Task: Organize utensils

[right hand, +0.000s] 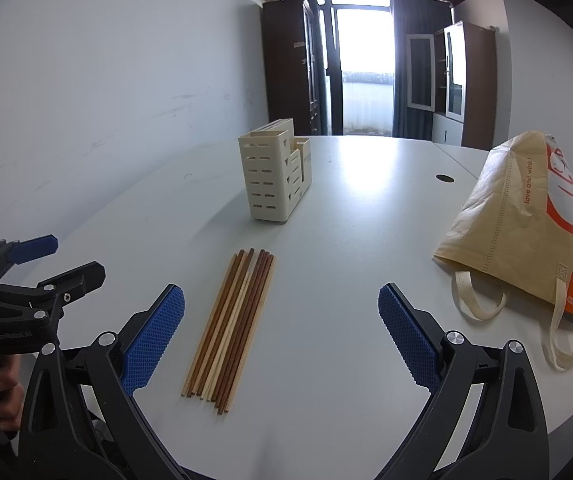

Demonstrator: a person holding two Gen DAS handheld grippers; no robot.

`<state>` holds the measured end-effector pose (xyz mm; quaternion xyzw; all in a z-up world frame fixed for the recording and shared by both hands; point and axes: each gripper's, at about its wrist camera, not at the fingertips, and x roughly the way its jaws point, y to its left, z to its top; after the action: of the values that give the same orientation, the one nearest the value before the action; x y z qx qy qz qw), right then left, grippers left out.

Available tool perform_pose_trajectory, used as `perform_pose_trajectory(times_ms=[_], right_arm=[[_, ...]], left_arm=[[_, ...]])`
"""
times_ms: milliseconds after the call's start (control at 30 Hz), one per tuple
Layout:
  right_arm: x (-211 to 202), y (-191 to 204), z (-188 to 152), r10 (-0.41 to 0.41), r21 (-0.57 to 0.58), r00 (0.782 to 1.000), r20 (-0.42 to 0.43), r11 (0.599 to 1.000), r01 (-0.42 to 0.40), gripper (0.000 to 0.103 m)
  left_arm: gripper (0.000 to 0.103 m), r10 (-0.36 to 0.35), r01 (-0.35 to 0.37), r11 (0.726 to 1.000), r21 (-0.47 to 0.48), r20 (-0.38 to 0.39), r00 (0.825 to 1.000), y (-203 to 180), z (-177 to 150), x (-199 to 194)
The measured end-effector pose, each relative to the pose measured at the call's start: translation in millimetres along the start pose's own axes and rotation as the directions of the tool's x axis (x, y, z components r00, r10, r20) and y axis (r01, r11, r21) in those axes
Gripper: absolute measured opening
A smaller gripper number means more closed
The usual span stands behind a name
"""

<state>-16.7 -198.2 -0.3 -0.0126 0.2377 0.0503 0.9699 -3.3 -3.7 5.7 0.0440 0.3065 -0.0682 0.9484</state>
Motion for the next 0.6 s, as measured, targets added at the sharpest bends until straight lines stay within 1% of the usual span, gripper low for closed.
perform_pose_trajectory(times_ms=[300,433,600], right_arm=[[3,-1,-1,-0.001,0.004,1.0,-0.005,1.0,0.001,0.099],[14,-4,-6,0.006,0.014,1.0,-0.026,1.0,-0.006,0.099],[42,-12,-10,0.021,0.039,0.997,-0.071,0.999,-0.018,0.099]], left_arm=[[0.097,0.001,-0.001,1.0,-0.002,-0.009,1.0,2,-1,3],[0.097,-0.012,0.01,1.0,-0.027,-0.049,0.999,7,-3,18],[0.097,-0.031,0.024,0.998,-0.06,-0.114,0.993,13,-2,50]])
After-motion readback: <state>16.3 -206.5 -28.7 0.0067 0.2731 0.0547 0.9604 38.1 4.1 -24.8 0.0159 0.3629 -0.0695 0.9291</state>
